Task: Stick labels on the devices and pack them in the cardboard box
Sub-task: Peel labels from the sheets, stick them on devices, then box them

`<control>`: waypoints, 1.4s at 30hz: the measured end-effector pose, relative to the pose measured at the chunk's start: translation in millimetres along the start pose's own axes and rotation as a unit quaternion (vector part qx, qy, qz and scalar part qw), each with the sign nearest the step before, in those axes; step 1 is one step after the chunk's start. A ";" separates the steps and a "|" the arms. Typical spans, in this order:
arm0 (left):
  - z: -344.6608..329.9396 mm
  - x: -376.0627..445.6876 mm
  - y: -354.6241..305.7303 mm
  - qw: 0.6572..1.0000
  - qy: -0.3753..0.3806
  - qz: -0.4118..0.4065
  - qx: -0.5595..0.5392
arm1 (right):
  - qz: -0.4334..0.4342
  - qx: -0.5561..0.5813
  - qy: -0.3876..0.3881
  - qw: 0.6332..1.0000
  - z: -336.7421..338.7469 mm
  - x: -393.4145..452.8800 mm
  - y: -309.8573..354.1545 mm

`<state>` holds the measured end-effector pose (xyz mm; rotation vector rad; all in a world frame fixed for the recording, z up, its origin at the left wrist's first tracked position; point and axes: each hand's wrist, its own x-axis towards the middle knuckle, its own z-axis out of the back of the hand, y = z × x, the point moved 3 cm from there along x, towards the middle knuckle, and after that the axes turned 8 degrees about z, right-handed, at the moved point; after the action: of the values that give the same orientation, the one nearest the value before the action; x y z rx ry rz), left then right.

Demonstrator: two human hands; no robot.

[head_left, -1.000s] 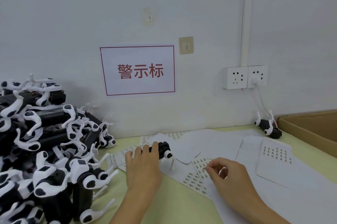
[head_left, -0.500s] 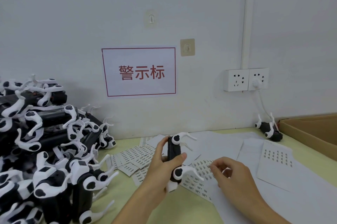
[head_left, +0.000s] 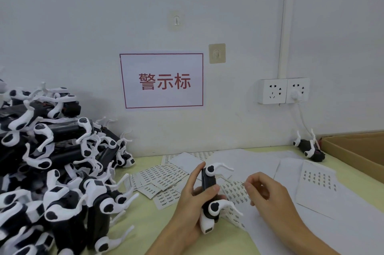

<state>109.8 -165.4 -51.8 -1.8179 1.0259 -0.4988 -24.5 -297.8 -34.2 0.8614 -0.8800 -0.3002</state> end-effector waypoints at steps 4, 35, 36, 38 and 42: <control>3.0 2.1 -0.7 1.000 0.011 -0.001 -0.004 | 0.071 -0.040 0.008 0.997 1.9 6.6 19.1; 2.7 1.7 -6.3 0.999 -0.002 -0.034 0.033 | 0.098 -0.259 0.290 0.916 -42.3 79.4 52.3; 2.4 1.5 -6.4 0.999 -0.002 -0.035 0.036 | 0.101 -0.262 0.289 0.915 -42.5 78.9 52.7; 1.6 1.2 -6.3 0.999 -0.001 -0.036 0.041 | 0.107 -0.267 0.288 0.913 -43.0 78.0 53.9; 1.9 1.4 -6.7 0.999 -0.004 -0.036 0.040 | 0.117 -0.279 0.285 0.910 -43.8 76.2 56.8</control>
<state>114.8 -164.3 -46.9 -1.7901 0.9248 -0.5685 51.0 -280.7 36.3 0.2691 -0.3072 -0.0676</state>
